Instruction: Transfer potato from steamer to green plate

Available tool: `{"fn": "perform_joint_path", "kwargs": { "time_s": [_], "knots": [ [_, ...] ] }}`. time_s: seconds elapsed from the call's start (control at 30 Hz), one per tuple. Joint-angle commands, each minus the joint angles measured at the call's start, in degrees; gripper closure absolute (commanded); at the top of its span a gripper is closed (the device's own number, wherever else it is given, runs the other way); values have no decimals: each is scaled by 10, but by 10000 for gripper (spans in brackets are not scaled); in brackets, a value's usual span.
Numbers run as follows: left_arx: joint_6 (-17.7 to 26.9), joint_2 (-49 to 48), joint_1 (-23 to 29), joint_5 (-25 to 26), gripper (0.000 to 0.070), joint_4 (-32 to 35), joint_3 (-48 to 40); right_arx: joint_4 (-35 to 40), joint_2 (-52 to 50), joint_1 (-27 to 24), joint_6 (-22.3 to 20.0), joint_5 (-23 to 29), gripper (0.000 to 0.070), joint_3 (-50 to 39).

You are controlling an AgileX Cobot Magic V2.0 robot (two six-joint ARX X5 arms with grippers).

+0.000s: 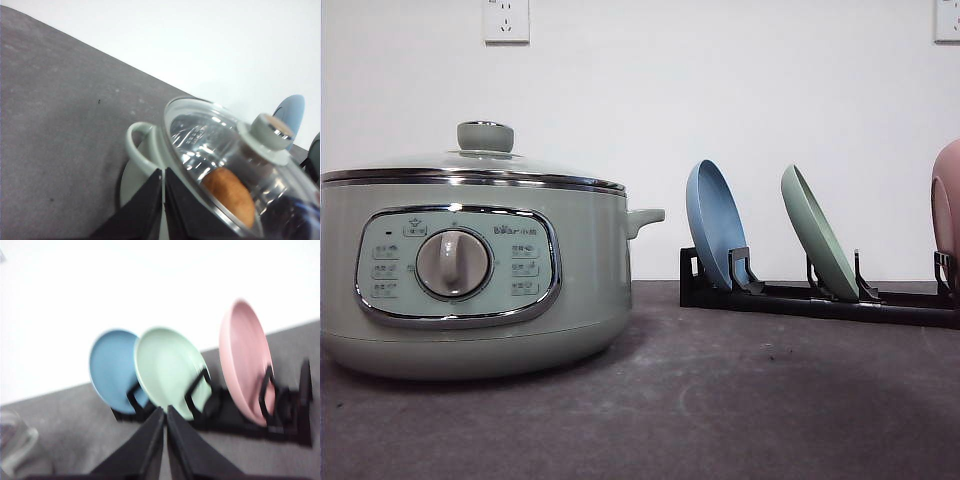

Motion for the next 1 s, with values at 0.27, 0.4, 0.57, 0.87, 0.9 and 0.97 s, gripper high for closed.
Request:
{"fn": "perform_joint_path", "kwargs": {
  "time_s": [0.27,0.4,0.57,0.87,0.9,0.97],
  "knots": [
    [67,131,-1,72,699,-61,165,-80,121,-1,-50,-25,700,156],
    [104,195,-1,111,699,-103,228,-129,183,-1,-89,-63,700,217],
    [149,265,-1,175,699,-161,295,-208,258,-1,-141,-101,700,288],
    [242,347,-1,258,699,-279,377,-325,364,3,-210,-211,700,397],
    [247,349,-2,264,699,-285,382,-339,374,7,-216,-218,700,406],
    [250,351,-4,269,699,-287,387,-365,389,15,-227,-230,700,420]
  ]
}}
